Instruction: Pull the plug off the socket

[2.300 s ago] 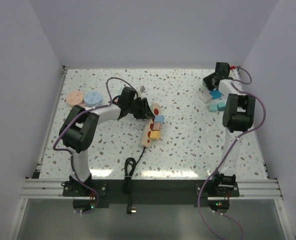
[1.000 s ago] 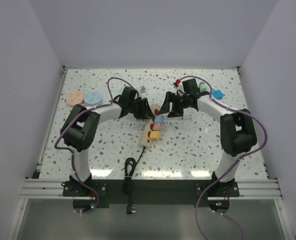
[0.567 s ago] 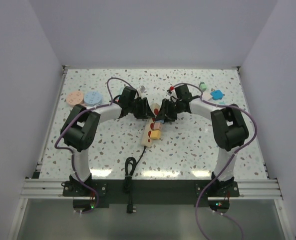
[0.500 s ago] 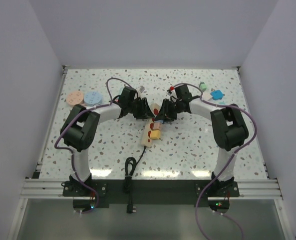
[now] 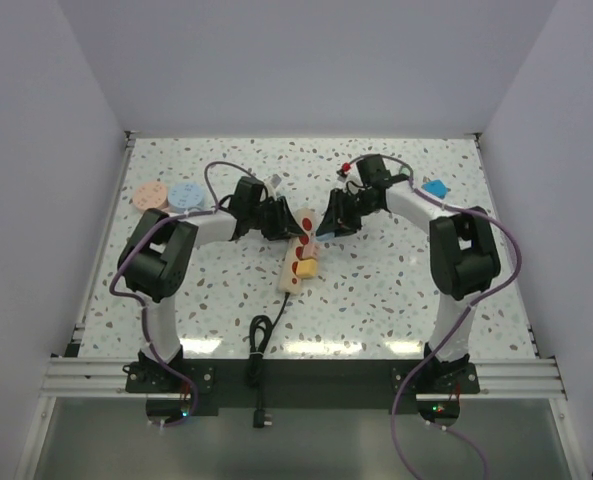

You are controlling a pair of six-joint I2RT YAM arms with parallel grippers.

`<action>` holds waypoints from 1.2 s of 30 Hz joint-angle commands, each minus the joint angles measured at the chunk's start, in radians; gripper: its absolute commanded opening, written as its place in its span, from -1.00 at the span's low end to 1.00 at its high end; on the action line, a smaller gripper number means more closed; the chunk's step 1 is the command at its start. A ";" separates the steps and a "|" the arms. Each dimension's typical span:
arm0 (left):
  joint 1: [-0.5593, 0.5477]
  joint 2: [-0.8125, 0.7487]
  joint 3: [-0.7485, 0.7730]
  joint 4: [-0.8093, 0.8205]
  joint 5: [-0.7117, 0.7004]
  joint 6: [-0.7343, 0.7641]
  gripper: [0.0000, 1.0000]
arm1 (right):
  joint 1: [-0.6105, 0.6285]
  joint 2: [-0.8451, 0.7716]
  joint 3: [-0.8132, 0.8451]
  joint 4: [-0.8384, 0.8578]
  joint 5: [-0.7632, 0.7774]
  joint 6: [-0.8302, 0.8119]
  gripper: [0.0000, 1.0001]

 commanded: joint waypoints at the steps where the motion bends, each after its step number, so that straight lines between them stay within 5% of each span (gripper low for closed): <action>1: 0.035 -0.021 -0.040 0.056 0.016 0.017 -1.00 | -0.045 -0.038 0.136 -0.230 -0.108 -0.177 -1.00; 10: 0.040 -0.041 0.015 0.084 0.076 -0.015 -1.00 | -0.191 -0.077 0.110 0.032 0.187 0.069 -1.00; 19: 0.039 -0.058 0.040 0.055 0.094 -0.006 -1.00 | -0.378 0.129 0.358 0.140 0.552 0.311 -1.00; 24: 0.040 -0.075 0.022 0.047 0.088 -0.004 -1.00 | -0.415 0.345 0.602 0.060 0.500 0.344 -1.00; 28: 0.039 -0.075 0.017 0.030 0.088 0.005 -1.00 | -0.449 0.335 0.511 0.225 0.552 0.458 -0.98; 31: 0.039 -0.070 0.020 0.026 0.086 0.008 -1.00 | -0.464 0.379 0.547 0.196 0.557 0.489 -0.84; 34: 0.040 -0.067 0.029 0.018 0.086 0.011 -1.00 | -0.470 0.382 0.572 0.167 0.595 0.488 -0.31; 36: 0.039 -0.064 0.037 0.013 0.085 0.014 -1.00 | -0.477 0.368 0.552 0.169 0.626 0.485 -0.17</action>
